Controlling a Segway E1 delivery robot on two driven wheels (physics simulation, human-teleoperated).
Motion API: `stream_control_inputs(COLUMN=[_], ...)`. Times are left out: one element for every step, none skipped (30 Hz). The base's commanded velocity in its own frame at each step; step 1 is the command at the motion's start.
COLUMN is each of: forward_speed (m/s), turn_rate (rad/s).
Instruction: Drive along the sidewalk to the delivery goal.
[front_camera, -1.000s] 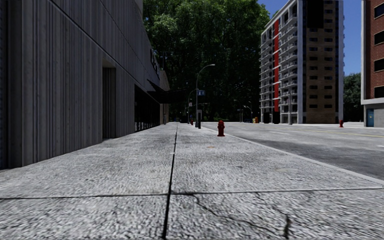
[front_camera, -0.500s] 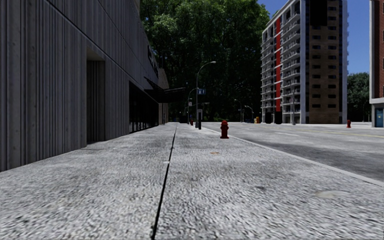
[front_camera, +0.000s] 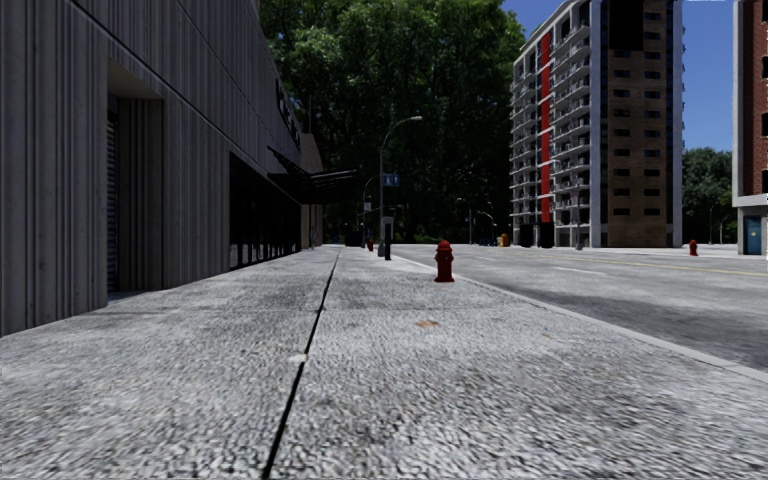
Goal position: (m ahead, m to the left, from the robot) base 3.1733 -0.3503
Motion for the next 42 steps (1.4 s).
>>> stream_control_inputs(forward_speed=[2.0, 2.0, 2.0, 2.0, 2.0, 2.0, 2.0, 2.0, 2.0, 2.0, 2.0, 2.0, 2.0, 2.0, 2.0, 2.0, 2.0, 2.0, 2.0, 2.0, 2.0, 2.0, 2.0, 2.0, 2.0, 2.0, 2.0, 2.0, 2.0, 2.0, 2.0, 2.0, 1.81, 1.53, 1.53, 1.37, 1.29, 1.21, 1.08, 1.08, 1.01, 0.92], turn_rate=[0.0, 0.0, 0.0, 0.0, 0.0, 0.0, 0.0, 0.0, 0.0, 0.0, 0.0, 0.0, 0.0, 0.0, 0.0, 0.0, 0.0, 0.0, 0.0, 0.0, 0.0, 0.0, 0.0, 0.0, 0.0, 0.0, 0.0, 0.0, 0.0, 0.0, 0.0, 0.0, 0.0, 0.0, 0.0, 0.0, 0.0, 0.0, 0.0, 0.0, 0.0, 0.0])
